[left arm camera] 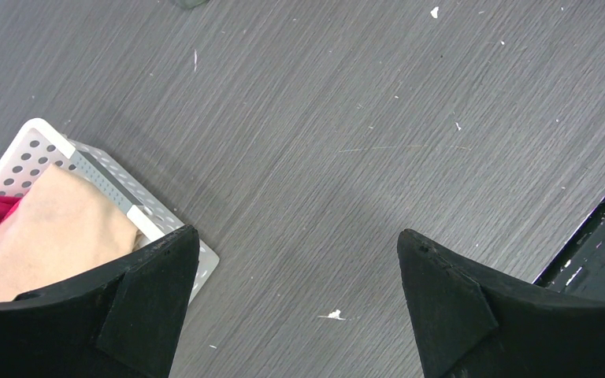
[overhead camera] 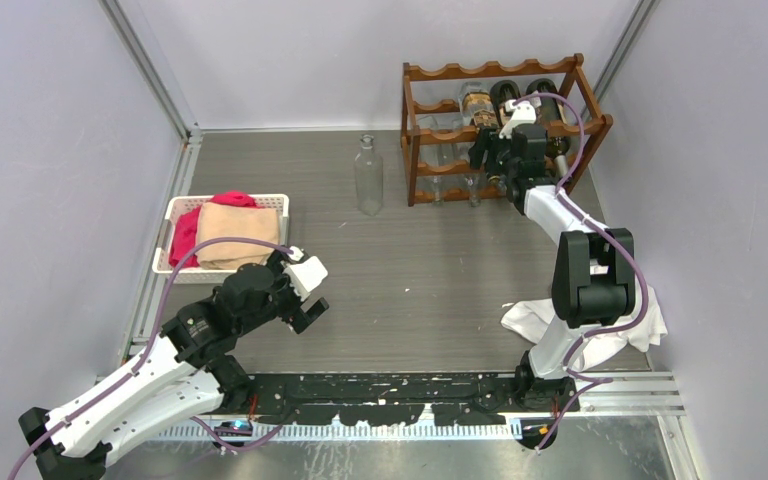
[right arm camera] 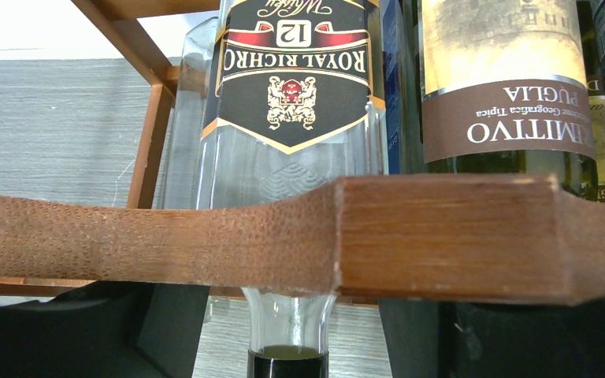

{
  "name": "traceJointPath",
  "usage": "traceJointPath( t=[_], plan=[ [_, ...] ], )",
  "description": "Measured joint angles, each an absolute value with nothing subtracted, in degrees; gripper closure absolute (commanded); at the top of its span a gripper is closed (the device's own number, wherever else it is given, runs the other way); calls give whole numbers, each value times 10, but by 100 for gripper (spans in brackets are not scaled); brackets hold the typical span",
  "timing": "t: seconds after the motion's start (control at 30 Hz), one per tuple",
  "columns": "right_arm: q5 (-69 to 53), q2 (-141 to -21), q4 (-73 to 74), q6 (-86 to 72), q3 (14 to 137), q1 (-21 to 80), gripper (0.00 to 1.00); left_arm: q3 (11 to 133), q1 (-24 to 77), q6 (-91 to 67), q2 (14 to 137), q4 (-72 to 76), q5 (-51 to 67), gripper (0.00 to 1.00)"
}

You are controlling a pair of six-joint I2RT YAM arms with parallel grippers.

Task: Put the wine bottle on the wine rack
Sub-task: Place the wine bottle in the wine rack.

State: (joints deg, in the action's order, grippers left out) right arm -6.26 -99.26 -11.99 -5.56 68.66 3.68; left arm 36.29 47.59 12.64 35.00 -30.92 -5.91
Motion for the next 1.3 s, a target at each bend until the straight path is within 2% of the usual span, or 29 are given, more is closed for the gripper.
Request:
traceJointPath(
  t=[0.47,1.03,1.3],
  plan=[
    [-66,-993,-111,-60,691,38,19,363,475,126,350,-309,-57,5],
    [-72,-989,-112,-62,692,39,18,363,475,127,350,-307,-53,5],
    [-102,-938,-113,-47,673,42,18,363,475,126,347,-307,-52,5]
  ],
)
